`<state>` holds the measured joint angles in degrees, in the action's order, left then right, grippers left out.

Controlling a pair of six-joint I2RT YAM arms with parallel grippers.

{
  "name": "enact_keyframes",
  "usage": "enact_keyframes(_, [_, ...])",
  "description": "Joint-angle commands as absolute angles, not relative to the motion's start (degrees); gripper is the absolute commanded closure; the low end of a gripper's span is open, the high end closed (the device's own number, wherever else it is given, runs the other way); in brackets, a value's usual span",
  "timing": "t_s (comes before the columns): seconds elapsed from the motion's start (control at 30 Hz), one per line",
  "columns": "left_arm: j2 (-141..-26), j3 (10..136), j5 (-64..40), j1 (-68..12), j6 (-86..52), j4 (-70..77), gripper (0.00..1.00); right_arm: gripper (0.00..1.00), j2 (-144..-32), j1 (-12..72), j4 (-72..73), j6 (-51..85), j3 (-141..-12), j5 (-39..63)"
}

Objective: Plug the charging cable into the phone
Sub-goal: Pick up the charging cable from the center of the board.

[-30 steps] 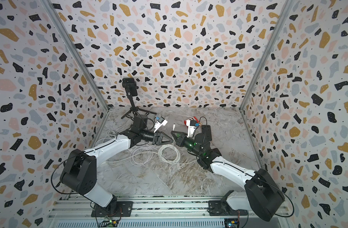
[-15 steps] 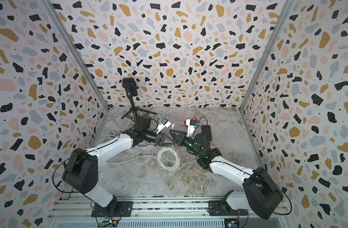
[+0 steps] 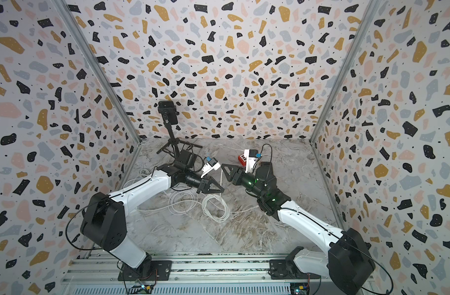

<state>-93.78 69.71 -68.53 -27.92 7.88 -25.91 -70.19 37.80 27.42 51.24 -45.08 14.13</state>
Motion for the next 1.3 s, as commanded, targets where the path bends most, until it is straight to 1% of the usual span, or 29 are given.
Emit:
enact_keyframes(0.0, [-92.3,71.8,-70.9,-28.1,11.9,-28.6,1.00,0.40,-71.5,37.5,24.2,50.6,-47.5,15.8])
enact_keyframes(0.13, [-92.4,71.8,-71.1,-28.1,12.6,-29.1,1.00,0.47,-73.3,37.5,26.8,51.5,-48.2,18.3])
enact_keyframes(0.27, [-92.8,71.9,-71.1,-28.2,13.3,-29.9,1.00,0.60,-74.2,37.5,29.0,52.3,-49.3,20.7])
enact_keyframes(0.37, [-93.1,72.1,-70.8,-28.2,14.0,-30.7,1.00,0.72,-74.0,37.6,29.8,52.4,-49.3,21.1])
enact_keyframes(0.5, [-93.2,72.2,-69.9,-28.3,14.9,-31.4,1.00,0.80,-73.2,37.5,30.3,51.6,-48.8,21.5])
enact_keyframes(0.6, [-93.0,72.6,-69.1,-28.2,15.5,-32.1,1.00,1.00,-72.5,37.5,30.0,51.2,-48.5,21.8])
enact_keyframes(0.7, [-93.0,73.0,-69.2,-28.2,15.4,-32.5,1.00,1.00,-72.0,37.5,30.2,50.7,-48.0,22.0])
enact_keyframes(0.73, [-93.0,73.1,-69.4,-28.2,15.1,-32.5,0.94,1.00,-71.8,37.5,30.4,50.4,-47.7,22.0])
enact_keyframes(0.77, [-93.0,73.4,-69.6,-28.2,14.8,-32.6,0.81,1.00,-71.4,37.5,30.8,50.1,-47.3,22.1])
enact_keyframes(0.83, [-92.8,74.0,-69.7,-28.1,13.1,-32.2,0.44,1.00,-71.1,37.5,31.9,49.5,-46.3,22.7])
enact_keyframes(0.87, [-92.3,74.2,-69.7,-28.1,11.6,-31.2,0.32,1.00,-71.0,37.5,32.4,49.4,-45.8,23.1])
enact_keyframes(0.9, [-91.7,74.3,-69.8,-28.1,10.1,-29.8,0.28,1.00,-71.0,37.5,32.9,49.3,-45.3,23.6])
enact_keyframes(1.0, [-91.1,74.9,-69.9,-28.1,5.9,-26.5,0.28,1.00,-70.7,37.5,34.1,50.3,-44.3,24.4])
enact_keyframes(1.07, [-91.4,74.9,-69.8,-28.1,2.7,-23.4,0.31,1.00,-70.3,37.5,36.1,51.3,-43.2,24.6])
enact_keyframes(1.13, [-91.8,74.4,-69.8,-28.0,-1.0,-19.7,0.38,1.00,-70.2,37.5,39.0,52.3,-41.6,24.7])
enact_keyframes(1.2, [-92.5,74.4,-69.9,-28.1,-3.8,-16.8,0.48,1.00,-70.3,37.5,41.5,53.3,-40.2,24.8])
enact_keyframes(1.27, [-92.9,74.6,-70.1,-28.0,-4.8,-15.3,0.67,1.00,-70.3,37.5,42.1,53.8,-39.4,25.0])
